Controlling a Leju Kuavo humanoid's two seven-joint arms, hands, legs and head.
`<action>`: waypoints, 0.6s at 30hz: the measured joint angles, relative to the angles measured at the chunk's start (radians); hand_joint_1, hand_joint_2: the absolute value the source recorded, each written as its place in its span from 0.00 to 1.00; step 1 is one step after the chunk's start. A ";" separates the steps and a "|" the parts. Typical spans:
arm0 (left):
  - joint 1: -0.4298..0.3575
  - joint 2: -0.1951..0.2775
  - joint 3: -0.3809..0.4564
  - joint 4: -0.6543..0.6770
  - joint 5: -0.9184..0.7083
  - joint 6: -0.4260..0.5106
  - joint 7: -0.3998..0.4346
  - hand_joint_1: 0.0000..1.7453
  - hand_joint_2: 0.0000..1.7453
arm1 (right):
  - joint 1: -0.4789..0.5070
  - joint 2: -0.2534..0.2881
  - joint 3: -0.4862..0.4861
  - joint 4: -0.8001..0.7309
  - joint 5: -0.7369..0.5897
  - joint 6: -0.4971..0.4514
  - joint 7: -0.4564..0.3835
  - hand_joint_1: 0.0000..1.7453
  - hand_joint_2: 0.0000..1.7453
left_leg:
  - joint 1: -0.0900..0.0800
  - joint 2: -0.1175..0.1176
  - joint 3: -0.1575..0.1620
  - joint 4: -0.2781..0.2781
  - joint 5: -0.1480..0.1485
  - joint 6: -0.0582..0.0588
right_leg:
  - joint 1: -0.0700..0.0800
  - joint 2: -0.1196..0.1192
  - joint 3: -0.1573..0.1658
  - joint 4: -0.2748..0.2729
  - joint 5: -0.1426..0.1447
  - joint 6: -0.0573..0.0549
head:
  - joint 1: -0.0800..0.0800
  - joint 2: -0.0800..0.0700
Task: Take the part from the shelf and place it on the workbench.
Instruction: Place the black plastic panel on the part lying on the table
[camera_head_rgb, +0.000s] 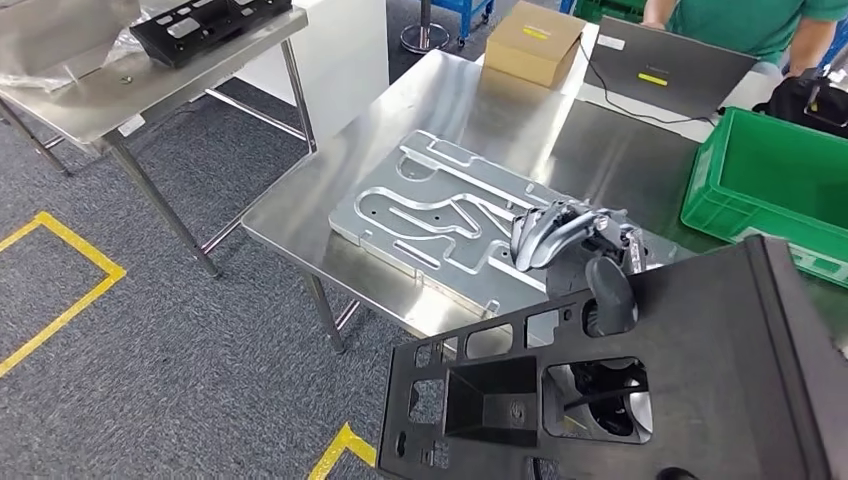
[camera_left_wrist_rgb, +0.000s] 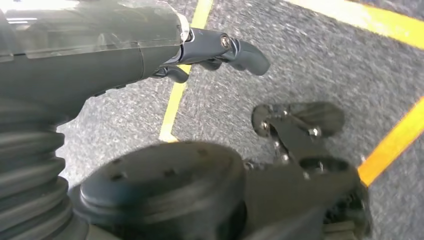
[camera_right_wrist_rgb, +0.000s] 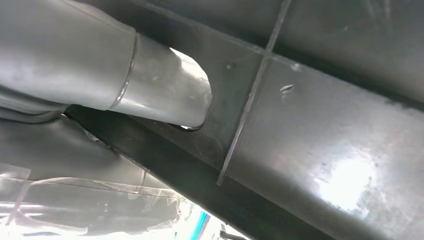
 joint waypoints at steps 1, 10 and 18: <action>0.000 0.000 0.000 0.000 0.000 0.000 -0.002 0.00 1.00 | 0.000 0.000 0.000 0.001 0.000 0.000 0.000 1.00 0.00 | 0.000 -0.002 0.001 0.000 0.003 0.007 | -0.002 -0.001 0.002 0.000 -0.005 0.006 | 0.000 0.000; -0.004 -0.001 0.000 0.000 0.000 -0.001 -0.007 0.00 1.00 | -0.008 -0.003 0.000 0.011 0.008 -0.003 0.003 1.00 0.00 | -0.007 -0.009 0.035 -0.009 -0.024 0.034 | -0.002 -0.003 -0.154 0.208 -0.029 0.011 | 0.001 0.000; -0.007 -0.008 0.000 0.000 0.002 -0.004 -0.007 0.00 1.00 | -0.045 -0.004 0.000 0.011 0.020 -0.013 0.018 1.00 0.00 | -0.013 -0.009 0.045 0.002 -0.048 0.003 | 0.007 -0.007 -0.065 -0.022 0.077 -0.034 | -0.002 0.000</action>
